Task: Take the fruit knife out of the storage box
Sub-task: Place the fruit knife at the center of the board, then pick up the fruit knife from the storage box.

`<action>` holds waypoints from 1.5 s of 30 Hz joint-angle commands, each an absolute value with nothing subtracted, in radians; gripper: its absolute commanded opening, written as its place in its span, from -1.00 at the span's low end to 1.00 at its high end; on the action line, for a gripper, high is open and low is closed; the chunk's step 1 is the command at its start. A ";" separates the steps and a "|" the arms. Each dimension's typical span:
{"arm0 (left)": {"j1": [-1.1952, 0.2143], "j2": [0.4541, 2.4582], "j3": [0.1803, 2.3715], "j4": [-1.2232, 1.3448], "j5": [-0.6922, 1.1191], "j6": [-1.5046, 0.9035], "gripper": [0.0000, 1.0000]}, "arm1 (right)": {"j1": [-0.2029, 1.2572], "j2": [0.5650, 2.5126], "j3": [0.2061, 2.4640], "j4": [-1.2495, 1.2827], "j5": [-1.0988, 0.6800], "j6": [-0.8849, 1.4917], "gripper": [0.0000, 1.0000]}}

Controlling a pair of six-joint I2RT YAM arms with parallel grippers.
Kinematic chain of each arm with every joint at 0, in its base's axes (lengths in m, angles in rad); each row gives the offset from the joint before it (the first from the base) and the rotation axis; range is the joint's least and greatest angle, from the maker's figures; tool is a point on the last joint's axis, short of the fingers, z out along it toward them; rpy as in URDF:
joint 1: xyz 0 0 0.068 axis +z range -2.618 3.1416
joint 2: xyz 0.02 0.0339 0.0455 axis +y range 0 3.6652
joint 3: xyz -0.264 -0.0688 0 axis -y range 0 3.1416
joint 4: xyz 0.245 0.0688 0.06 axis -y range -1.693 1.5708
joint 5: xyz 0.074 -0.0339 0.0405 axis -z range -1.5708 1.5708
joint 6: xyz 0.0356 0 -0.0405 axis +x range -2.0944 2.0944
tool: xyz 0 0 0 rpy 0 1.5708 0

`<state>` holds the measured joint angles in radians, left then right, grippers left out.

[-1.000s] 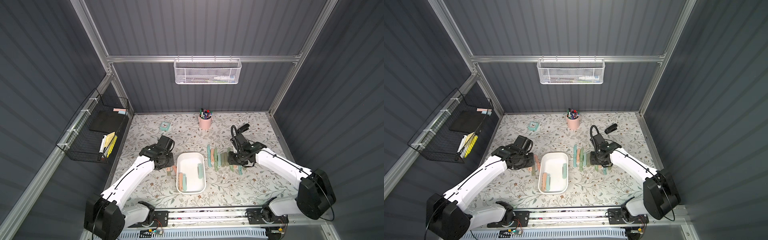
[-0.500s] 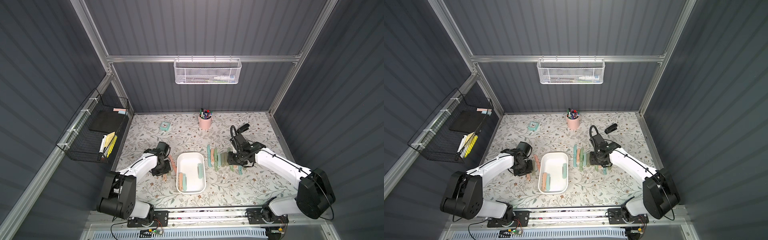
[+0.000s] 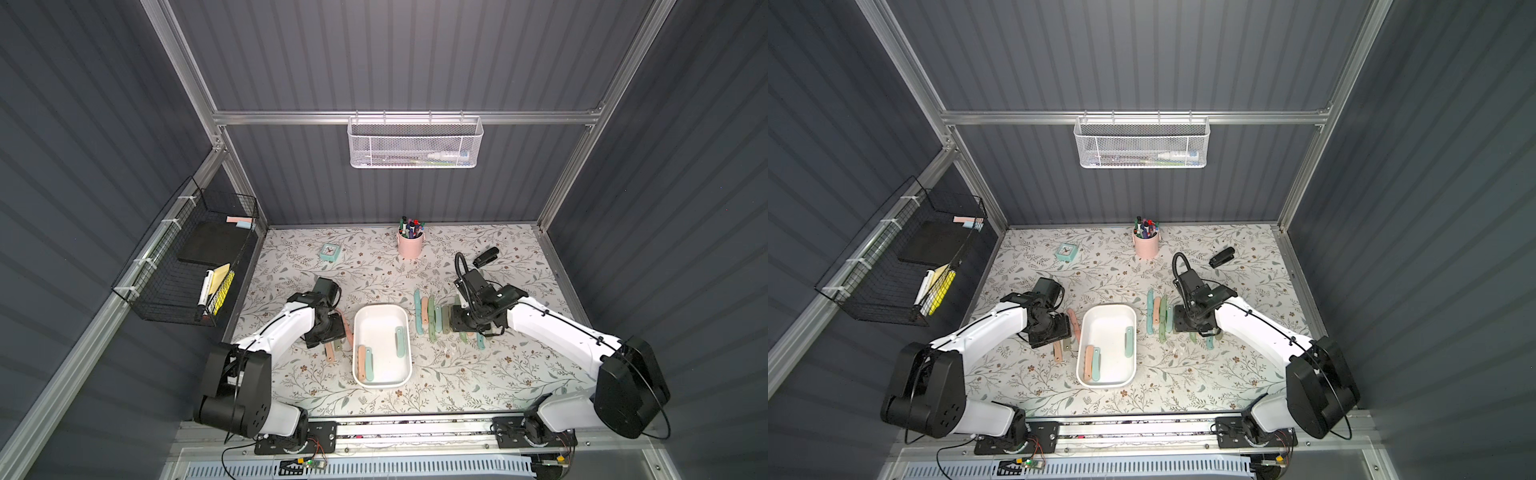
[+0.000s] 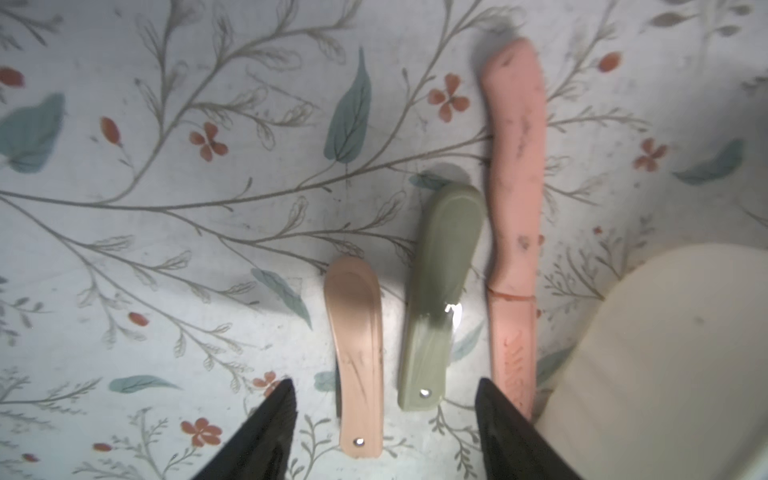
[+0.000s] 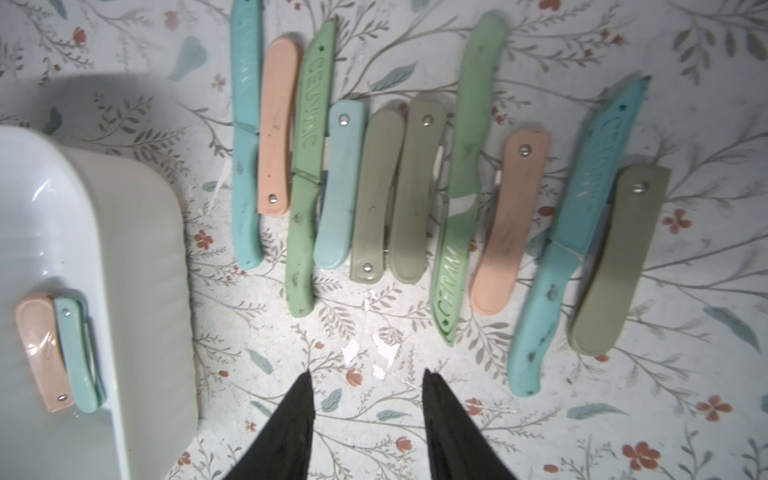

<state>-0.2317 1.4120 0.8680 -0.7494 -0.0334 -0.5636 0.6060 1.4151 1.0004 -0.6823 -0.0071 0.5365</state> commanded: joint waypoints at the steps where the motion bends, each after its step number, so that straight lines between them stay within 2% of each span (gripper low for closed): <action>1: -0.225 1.310 0.943 -0.841 -0.021 -0.523 0.62 | 0.698 1.413 1.076 -0.684 -0.020 0.573 -0.09; 4: -0.225 1.256 0.988 -0.885 0.025 -0.455 0.93 | 0.810 1.456 1.166 -0.712 0.001 0.586 -0.08; 5: -0.225 1.242 0.995 -0.896 0.045 -0.427 0.98 | 0.850 1.478 1.197 -0.719 0.004 0.587 -0.08; 9: -0.226 1.174 0.966 -0.901 0.062 -0.381 0.99 | 0.965 1.576 1.295 -0.716 -0.034 0.597 -0.06; 13: -0.225 1.089 0.918 -0.872 0.059 -0.392 0.99 | 1.039 1.697 1.361 -0.706 -0.097 0.601 0.07; 18: -0.225 1.042 0.919 -0.879 -0.025 -0.405 0.99 | 1.088 1.838 1.422 -0.654 -0.193 0.620 0.12; 25: -0.225 1.030 0.916 -0.885 -0.023 -0.417 0.99 | 1.133 2.015 1.553 -0.701 -0.247 0.620 0.13; 39: -0.225 1.035 0.917 -0.888 -0.011 -0.423 0.99 | 1.140 2.163 1.629 -0.703 -0.231 0.665 0.14; 45: -0.226 1.035 0.916 -0.885 -0.007 -0.425 0.99 | 1.137 2.204 1.687 -0.843 -0.025 0.708 0.06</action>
